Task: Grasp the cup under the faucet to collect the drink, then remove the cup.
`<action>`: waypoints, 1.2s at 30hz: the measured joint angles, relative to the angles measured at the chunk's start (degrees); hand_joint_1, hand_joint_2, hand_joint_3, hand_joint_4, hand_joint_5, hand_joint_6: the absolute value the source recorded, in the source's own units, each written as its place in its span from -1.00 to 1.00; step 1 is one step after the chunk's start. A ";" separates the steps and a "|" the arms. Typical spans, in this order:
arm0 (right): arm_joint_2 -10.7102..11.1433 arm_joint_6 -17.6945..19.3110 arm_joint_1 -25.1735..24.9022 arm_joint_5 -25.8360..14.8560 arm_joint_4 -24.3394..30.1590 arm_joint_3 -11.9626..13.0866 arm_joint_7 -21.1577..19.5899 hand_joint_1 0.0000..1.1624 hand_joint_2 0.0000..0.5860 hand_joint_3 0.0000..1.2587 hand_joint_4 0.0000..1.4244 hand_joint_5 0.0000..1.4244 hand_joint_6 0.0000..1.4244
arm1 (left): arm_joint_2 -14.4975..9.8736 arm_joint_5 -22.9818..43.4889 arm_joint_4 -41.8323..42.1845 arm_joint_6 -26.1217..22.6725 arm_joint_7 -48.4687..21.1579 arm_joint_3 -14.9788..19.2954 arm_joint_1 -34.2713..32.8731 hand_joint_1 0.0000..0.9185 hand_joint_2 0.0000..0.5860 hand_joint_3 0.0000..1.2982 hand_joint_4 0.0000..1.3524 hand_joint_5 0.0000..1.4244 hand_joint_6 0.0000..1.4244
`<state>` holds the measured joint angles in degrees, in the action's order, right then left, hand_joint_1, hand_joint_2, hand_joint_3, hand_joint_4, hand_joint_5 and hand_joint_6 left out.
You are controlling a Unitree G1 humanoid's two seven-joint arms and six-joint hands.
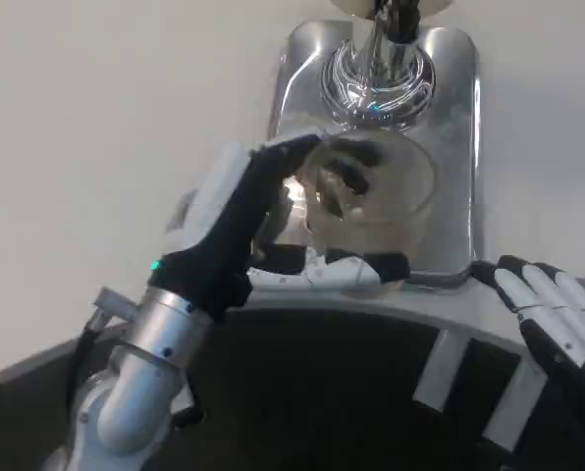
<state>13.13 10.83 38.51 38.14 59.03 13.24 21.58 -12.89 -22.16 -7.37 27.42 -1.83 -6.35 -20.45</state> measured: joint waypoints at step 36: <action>-3.55 -1.61 -0.16 1.49 0.06 0.20 0.01 0.14 0.16 -0.88 -1.00 -1.00 -1.00 | 4.32 -0.93 -43.66 8.62 14.49 -2.88 -24.96 0.66 -0.60 0.62 0.81 0.84 1.00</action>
<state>9.58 9.21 38.34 39.63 59.10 13.45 21.59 -8.57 -23.09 -51.03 36.04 12.66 -9.23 -45.42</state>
